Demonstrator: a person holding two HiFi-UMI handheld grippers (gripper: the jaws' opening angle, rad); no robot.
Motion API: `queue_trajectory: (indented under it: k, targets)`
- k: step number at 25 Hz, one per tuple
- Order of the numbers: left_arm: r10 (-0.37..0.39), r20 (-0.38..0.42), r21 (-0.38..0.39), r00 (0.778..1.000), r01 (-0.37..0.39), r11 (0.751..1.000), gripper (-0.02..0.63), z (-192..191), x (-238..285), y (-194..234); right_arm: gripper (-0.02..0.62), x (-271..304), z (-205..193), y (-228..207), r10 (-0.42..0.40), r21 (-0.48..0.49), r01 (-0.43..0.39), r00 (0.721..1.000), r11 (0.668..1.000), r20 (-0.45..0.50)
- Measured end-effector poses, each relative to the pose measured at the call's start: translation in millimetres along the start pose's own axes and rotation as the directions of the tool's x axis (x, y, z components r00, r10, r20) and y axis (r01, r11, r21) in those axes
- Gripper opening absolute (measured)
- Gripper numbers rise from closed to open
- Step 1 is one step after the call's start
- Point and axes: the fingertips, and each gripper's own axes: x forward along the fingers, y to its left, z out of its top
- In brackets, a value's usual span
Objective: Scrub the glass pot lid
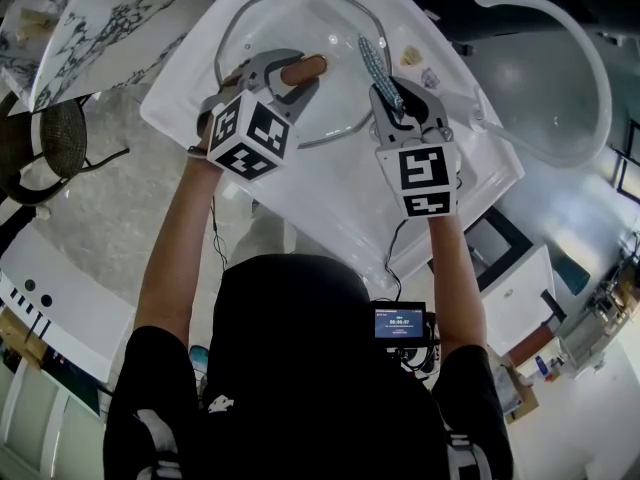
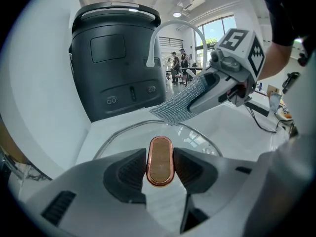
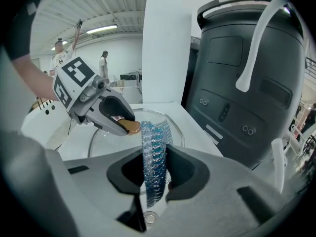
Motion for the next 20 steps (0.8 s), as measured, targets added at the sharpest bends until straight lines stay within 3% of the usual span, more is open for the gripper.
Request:
queue_trajectory:
  k: [12, 20]
  targets:
    - [-0.005, 0.001, -0.002, 1.0, 0.005, 1.0, 0.167, -1, -1, 1, 0.077, 19, 11, -6, 0.014, -0.18, -0.023, 0.999, 0.983, -0.053]
    - [-0.002, 0.006, -0.012, 1.0, 0.002, 1.0, 0.167, -1, -1, 1, 0.077, 33, 15, -12, -0.016, -0.348, -0.021, 0.995, 0.937, -0.101]
